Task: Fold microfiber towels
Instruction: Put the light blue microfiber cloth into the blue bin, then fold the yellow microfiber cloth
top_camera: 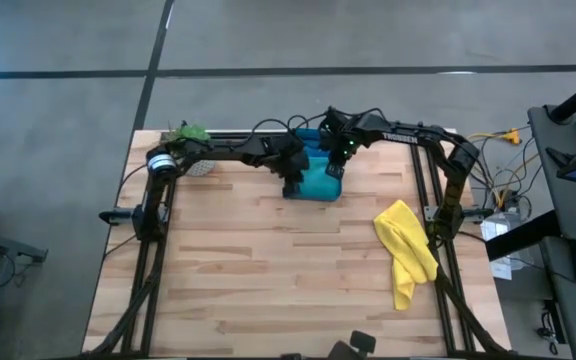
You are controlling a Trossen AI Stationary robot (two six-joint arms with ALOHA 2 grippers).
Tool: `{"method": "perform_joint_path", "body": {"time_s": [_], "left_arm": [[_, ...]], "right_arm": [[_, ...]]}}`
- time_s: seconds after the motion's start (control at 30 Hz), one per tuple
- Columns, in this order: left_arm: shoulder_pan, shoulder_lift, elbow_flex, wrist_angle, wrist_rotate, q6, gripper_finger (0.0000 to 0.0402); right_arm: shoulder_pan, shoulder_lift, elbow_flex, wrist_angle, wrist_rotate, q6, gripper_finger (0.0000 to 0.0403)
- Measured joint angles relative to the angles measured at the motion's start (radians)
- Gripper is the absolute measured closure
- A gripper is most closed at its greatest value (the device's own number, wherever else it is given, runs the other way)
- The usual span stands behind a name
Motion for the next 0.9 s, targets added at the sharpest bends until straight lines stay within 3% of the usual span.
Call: {"method": "perform_joint_path", "body": {"time_s": [0.23,0.53,0.67,0.77,0.9], "left_arm": [[0.015,-0.052,0.002,-0.025,-0.105,-0.041,0.0399],[0.035,-0.19,0.003,-0.053,-0.1,-0.053,0.04],[0.022,-0.256,-0.001,-0.11,-0.025,-0.053,0.04],[0.008,-0.302,-0.023,-0.135,0.124,-0.055,0.04],[-0.023,-0.357,-0.073,-0.125,0.243,-0.055,0.04]], "right_arm": [[-0.005,-0.038,0.004,0.012,0.012,0.012,0.0394],[-0.005,-0.307,-0.051,-0.085,-0.001,0.125,0.0394],[0.033,-0.503,-0.21,-0.105,-0.083,0.321,0.0394],[0.108,-0.677,-0.362,-0.099,-0.125,0.523,0.0394],[0.251,-0.89,-0.548,-0.093,-0.044,0.792,0.0394]]}}
